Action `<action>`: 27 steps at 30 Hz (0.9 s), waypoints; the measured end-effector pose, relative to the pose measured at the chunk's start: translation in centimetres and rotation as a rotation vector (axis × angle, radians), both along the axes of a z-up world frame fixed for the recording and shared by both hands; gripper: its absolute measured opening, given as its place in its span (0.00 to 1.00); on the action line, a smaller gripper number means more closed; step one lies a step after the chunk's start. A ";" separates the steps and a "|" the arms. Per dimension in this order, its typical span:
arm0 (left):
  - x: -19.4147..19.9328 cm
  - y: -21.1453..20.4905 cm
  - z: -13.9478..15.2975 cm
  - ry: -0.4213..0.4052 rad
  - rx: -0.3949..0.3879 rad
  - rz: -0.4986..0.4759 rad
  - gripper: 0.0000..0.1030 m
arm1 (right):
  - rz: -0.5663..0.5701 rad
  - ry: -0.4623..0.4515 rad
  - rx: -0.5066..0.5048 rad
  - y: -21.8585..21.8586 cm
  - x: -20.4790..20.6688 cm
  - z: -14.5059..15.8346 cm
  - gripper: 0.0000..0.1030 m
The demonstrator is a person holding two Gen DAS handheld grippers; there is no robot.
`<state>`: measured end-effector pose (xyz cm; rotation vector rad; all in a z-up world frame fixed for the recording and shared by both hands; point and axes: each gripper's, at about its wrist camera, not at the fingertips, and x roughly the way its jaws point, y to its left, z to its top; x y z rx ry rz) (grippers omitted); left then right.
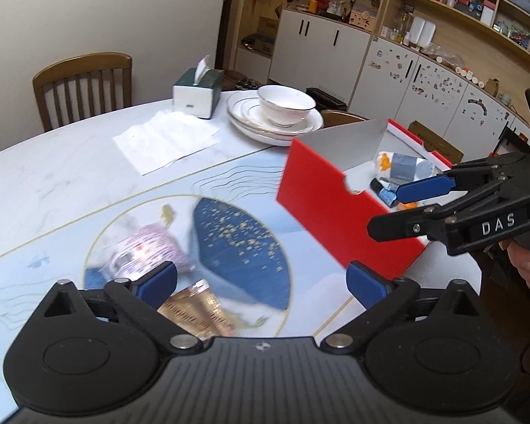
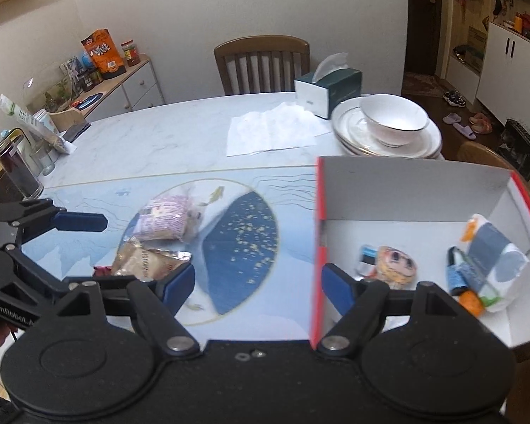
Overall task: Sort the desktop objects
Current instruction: 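Move both grippers back over the placemat toward the remaining items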
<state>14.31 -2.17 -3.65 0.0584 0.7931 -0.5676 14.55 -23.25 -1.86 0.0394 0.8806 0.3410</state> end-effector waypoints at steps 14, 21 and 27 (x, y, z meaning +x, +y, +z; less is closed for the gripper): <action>0.1 7.3 -4.0 0.095 0.052 0.082 1.00 | 0.027 0.043 -0.021 6.9 1.2 -1.7 0.77; 0.3 8.2 -6.0 0.123 0.086 0.090 1.00 | 0.020 0.096 -0.026 9.7 2.4 -3.7 0.77; 0.1 8.2 -6.7 0.093 0.103 0.087 1.00 | 0.030 0.124 -0.029 11.9 3.3 -5.3 0.77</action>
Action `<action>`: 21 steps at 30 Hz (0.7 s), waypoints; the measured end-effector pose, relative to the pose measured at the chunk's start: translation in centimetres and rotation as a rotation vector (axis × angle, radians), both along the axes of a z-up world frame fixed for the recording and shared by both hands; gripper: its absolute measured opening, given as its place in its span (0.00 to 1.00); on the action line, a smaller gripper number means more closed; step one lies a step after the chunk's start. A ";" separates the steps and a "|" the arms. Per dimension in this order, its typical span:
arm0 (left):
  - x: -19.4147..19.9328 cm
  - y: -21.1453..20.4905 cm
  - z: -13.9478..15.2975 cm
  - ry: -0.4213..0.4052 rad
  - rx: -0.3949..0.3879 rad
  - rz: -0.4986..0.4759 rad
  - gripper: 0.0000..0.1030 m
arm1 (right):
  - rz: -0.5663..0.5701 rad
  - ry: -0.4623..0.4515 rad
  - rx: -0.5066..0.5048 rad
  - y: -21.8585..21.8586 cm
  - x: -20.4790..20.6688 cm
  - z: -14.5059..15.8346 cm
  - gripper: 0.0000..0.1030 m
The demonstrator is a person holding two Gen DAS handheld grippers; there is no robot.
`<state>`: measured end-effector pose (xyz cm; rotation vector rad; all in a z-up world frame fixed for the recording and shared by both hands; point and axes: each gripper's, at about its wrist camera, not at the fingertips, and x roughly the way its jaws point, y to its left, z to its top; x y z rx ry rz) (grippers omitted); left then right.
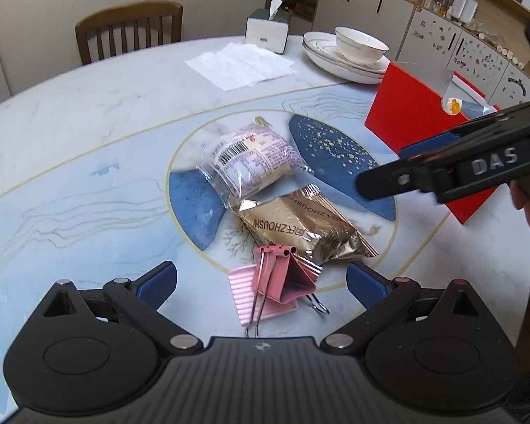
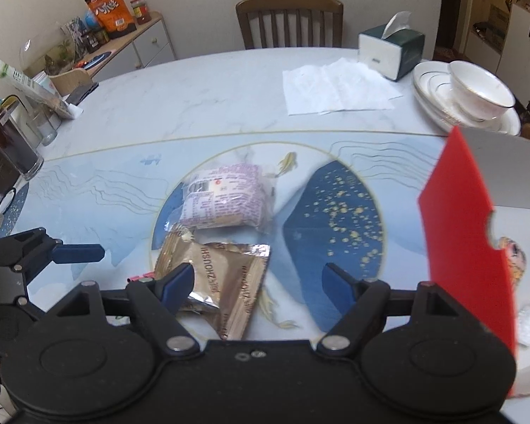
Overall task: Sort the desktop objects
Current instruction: 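Move both grippers back over the placemat toward the remaining items, then grasp the gold snack packet with the right gripper while the left grasps the pink binder clip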
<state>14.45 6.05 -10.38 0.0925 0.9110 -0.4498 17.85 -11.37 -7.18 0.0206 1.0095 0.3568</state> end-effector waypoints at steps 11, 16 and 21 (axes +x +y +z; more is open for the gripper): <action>0.0 0.8 -0.7 0.004 -0.019 0.003 0.99 | -0.001 0.069 0.053 2.6 1.6 -1.1 0.77; -0.1 0.8 -0.9 0.015 -0.032 -0.017 0.97 | -0.006 0.101 0.064 3.8 2.4 -2.1 0.77; -0.2 0.4 -1.2 0.024 -0.031 -0.041 0.91 | -0.013 0.130 0.027 4.9 2.9 -3.5 0.77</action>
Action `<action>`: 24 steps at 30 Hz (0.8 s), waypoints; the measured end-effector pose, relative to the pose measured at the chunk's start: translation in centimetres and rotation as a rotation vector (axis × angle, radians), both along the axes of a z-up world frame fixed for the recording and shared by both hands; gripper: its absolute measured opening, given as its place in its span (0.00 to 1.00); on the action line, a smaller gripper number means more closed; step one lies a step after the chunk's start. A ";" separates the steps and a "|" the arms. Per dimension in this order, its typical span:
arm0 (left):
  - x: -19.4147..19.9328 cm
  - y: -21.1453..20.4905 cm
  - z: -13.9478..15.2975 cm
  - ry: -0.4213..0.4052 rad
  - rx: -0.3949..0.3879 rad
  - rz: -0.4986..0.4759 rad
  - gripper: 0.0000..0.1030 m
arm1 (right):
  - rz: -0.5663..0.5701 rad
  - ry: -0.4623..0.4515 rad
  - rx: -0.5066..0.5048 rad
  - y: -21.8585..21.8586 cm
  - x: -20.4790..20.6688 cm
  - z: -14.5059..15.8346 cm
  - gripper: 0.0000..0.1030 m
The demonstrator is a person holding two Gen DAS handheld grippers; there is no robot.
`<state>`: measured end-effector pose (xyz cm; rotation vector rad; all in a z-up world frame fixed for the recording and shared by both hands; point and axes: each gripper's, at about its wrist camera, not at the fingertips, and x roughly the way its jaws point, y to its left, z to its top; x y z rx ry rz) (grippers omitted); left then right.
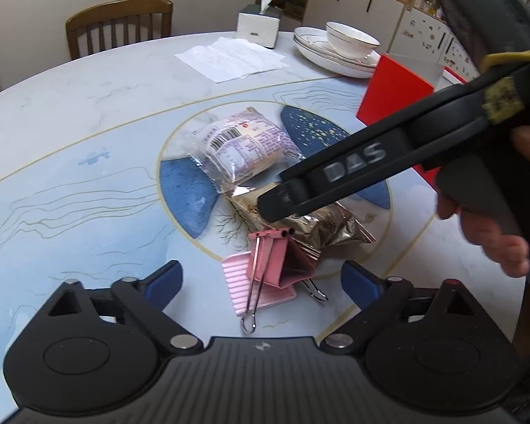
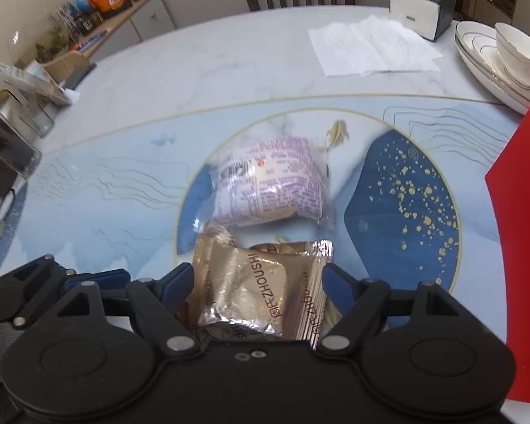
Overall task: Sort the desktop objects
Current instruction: 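Grasp the gold snack packet with the right gripper while the left grasps the pink binder clip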
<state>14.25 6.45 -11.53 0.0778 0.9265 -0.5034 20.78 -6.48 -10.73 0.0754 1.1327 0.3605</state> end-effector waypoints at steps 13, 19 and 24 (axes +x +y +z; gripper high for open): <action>0.0 -0.6 -0.4 -0.008 0.026 -0.017 0.63 | -0.012 0.035 -0.047 -1.5 -0.1 -1.6 0.81; 0.2 -1.1 -0.4 0.007 0.026 -0.024 0.62 | -0.028 0.011 -0.090 -2.5 -0.5 -1.6 0.79; 0.7 -1.7 -0.2 0.030 0.011 -0.009 0.62 | -0.027 0.007 -0.085 -2.9 -0.6 -1.4 0.73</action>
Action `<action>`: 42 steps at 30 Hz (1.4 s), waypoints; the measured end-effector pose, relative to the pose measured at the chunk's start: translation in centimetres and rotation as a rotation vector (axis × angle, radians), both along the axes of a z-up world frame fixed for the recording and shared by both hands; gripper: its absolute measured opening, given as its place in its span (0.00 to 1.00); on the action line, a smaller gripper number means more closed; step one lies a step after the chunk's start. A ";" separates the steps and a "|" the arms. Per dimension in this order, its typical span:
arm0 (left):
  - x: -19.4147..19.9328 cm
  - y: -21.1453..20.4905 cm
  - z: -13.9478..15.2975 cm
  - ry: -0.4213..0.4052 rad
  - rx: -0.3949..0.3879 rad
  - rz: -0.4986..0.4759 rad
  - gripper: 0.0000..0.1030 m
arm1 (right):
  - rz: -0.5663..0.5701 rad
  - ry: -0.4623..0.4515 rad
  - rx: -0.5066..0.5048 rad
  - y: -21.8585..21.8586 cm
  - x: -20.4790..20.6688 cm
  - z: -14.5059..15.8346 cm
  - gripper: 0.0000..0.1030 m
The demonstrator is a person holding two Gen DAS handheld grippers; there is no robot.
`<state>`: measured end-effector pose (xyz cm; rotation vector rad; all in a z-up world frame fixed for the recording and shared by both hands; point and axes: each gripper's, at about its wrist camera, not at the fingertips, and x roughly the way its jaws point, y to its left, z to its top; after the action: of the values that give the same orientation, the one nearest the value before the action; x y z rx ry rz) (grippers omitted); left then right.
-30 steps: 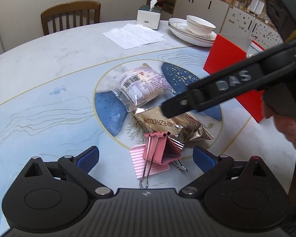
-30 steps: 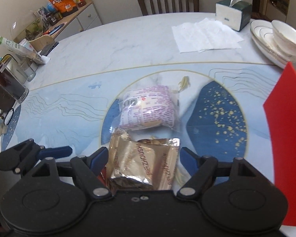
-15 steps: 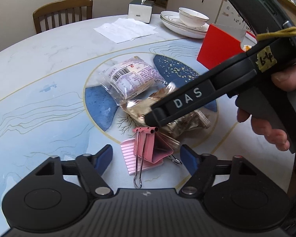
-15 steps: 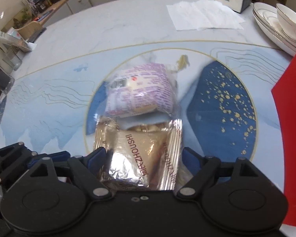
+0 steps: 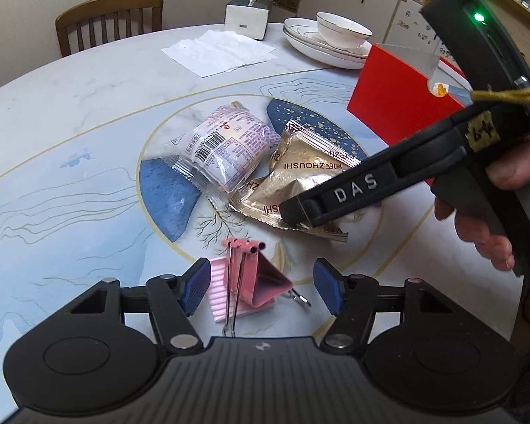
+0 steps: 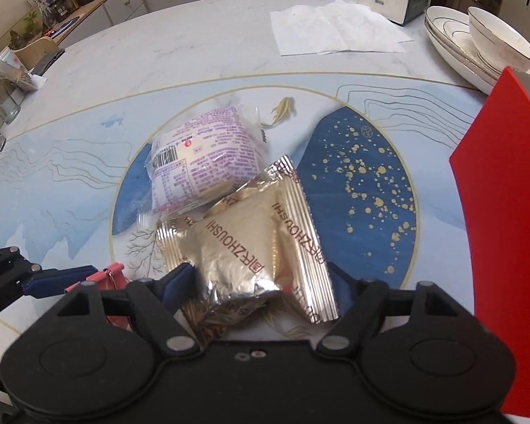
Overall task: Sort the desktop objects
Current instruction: 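Grasp the gold snack packet with the right gripper while the left grasps the pink binder clip, then carry the gold packet and pink clip with both grippers into the box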
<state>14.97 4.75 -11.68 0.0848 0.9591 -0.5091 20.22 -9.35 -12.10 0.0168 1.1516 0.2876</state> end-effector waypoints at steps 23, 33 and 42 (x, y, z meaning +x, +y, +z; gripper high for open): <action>-0.4 0.0 0.5 0.039 -0.013 0.090 0.26 | 0.017 -0.017 0.072 -2.9 -1.9 2.3 0.48; -1.3 -1.1 2.0 0.031 -0.028 0.092 0.22 | 0.017 -0.018 0.122 -6.8 -5.0 4.9 0.48; -1.8 -2.6 3.7 0.019 -0.047 0.095 0.22 | 0.017 -0.039 0.160 -10.0 -6.4 7.3 0.48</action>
<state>13.13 2.14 -7.99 -0.0081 0.9646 -0.4458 13.83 -19.35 -4.77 0.1416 1.0879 0.3927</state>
